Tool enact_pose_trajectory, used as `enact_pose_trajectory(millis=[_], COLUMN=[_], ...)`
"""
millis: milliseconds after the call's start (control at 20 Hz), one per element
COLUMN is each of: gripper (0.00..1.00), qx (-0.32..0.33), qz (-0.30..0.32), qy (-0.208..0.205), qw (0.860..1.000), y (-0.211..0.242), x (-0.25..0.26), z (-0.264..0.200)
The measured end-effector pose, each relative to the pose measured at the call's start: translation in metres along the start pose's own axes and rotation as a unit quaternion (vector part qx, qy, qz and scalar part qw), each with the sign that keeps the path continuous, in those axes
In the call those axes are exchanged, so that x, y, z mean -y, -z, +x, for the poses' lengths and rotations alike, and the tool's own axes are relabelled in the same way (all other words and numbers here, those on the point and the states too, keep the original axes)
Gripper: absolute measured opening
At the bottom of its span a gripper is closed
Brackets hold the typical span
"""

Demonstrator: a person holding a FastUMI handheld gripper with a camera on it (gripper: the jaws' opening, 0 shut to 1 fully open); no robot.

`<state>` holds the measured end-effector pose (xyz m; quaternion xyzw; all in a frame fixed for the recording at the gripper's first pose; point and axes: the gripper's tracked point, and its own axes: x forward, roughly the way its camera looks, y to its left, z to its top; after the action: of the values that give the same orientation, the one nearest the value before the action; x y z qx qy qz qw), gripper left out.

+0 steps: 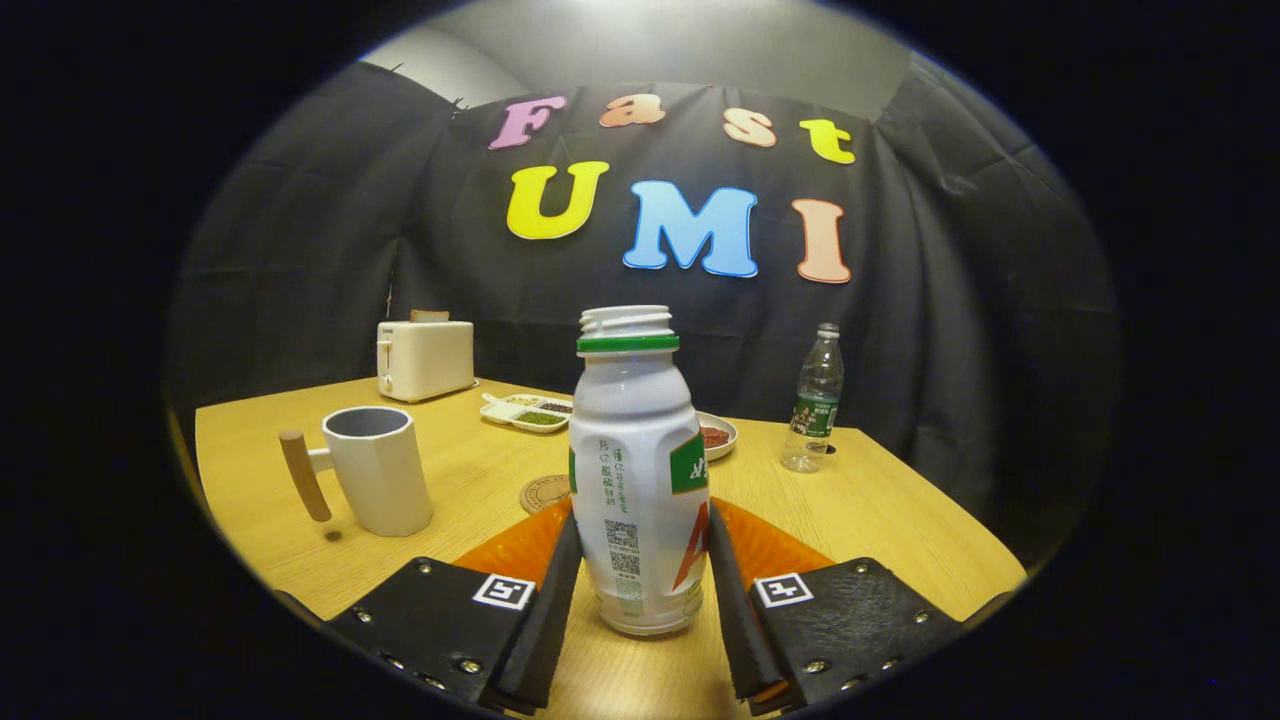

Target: Take the bottle from table, then pour the juice into the cup, finally place the bottle on the coaster

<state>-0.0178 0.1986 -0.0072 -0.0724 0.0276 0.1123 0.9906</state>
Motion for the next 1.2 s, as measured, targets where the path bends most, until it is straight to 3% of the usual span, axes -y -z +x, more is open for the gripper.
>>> enact_pose_trajectory(millis=[350, 950, 1200], gripper=[0.65, 0.65, 0.65], qx=[0.009, 0.011, 0.011], qz=[-0.137, -0.328, -0.401], qy=[0.022, 0.042, 0.056], qw=[0.990, 0.944, 0.914], y=[-0.028, -0.043, -0.047], x=[-0.019, -0.062, -0.065], z=[0.011, 0.028, 0.033])
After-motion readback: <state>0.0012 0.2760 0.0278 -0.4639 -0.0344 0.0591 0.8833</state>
